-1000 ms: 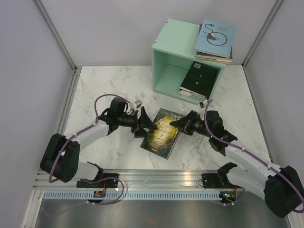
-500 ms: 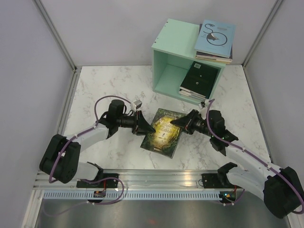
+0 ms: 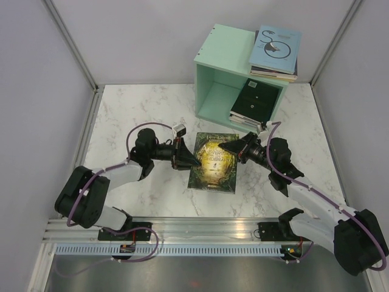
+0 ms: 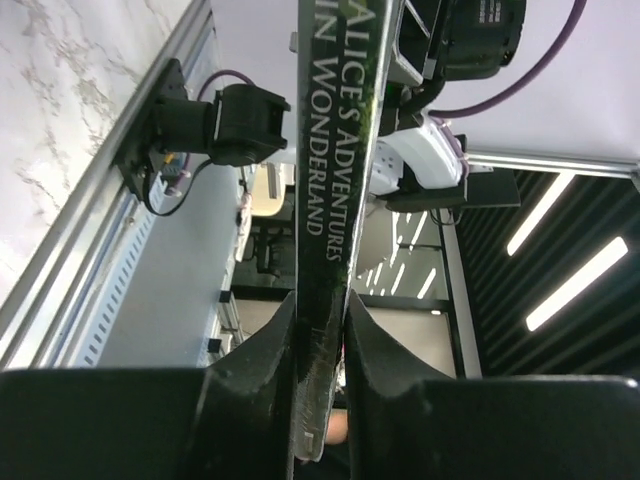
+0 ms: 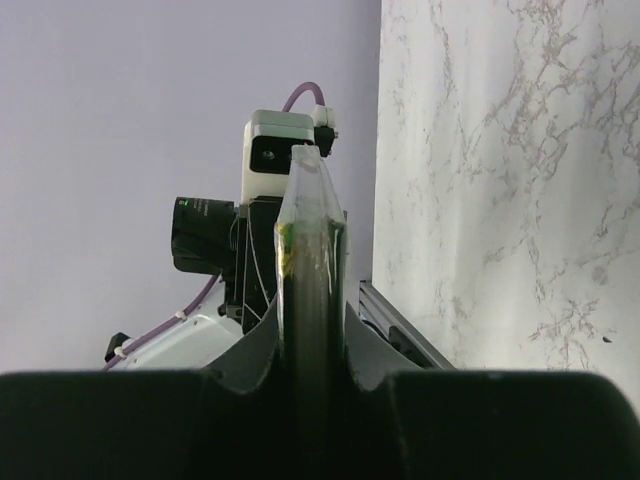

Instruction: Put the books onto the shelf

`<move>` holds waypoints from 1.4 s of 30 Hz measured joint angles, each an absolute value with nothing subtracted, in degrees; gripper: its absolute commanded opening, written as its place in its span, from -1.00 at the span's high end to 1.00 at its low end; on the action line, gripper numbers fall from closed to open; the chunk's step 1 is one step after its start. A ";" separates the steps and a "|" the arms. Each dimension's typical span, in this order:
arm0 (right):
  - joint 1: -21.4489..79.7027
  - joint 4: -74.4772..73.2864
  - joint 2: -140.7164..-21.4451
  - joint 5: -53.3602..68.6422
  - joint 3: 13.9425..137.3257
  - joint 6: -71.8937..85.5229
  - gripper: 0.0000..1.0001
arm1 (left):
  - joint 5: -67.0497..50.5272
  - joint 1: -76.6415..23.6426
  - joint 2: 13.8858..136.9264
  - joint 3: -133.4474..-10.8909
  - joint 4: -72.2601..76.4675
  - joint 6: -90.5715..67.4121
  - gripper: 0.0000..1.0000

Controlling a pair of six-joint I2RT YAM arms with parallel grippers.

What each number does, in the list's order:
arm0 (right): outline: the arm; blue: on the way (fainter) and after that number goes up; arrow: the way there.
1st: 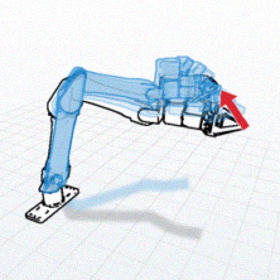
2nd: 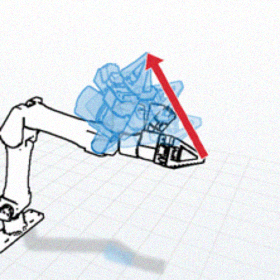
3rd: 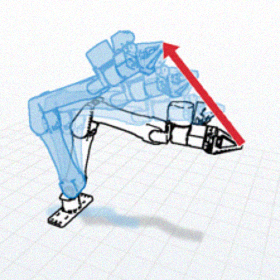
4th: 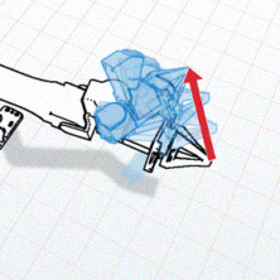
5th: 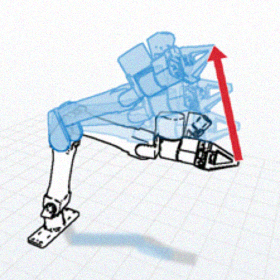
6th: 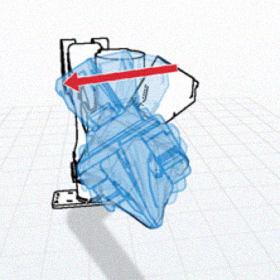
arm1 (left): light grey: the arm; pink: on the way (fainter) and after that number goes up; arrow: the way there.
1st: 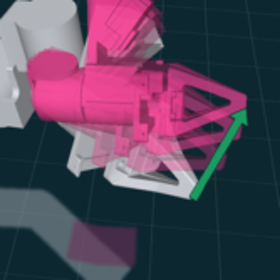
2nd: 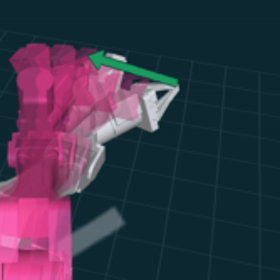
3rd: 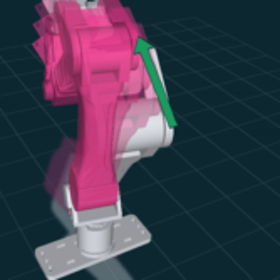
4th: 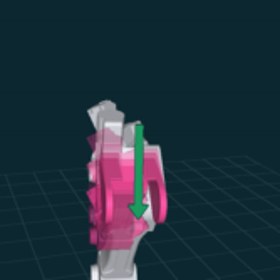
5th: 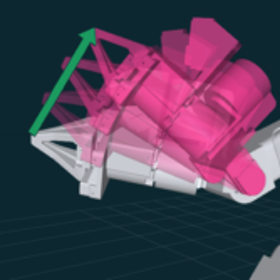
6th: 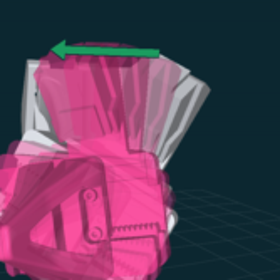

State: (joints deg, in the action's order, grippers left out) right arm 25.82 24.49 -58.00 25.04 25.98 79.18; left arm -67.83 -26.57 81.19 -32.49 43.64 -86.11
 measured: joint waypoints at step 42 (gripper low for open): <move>24.75 8.10 -30.59 26.20 19.05 80.82 -0.96 | -59.88 -27.73 91.61 -50.78 32.62 -85.25 0.95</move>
State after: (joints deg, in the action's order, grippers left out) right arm 24.75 8.10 -30.59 26.20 19.05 80.82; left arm -59.88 -27.73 91.61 -50.78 32.62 -85.25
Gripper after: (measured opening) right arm 0.982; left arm 0.198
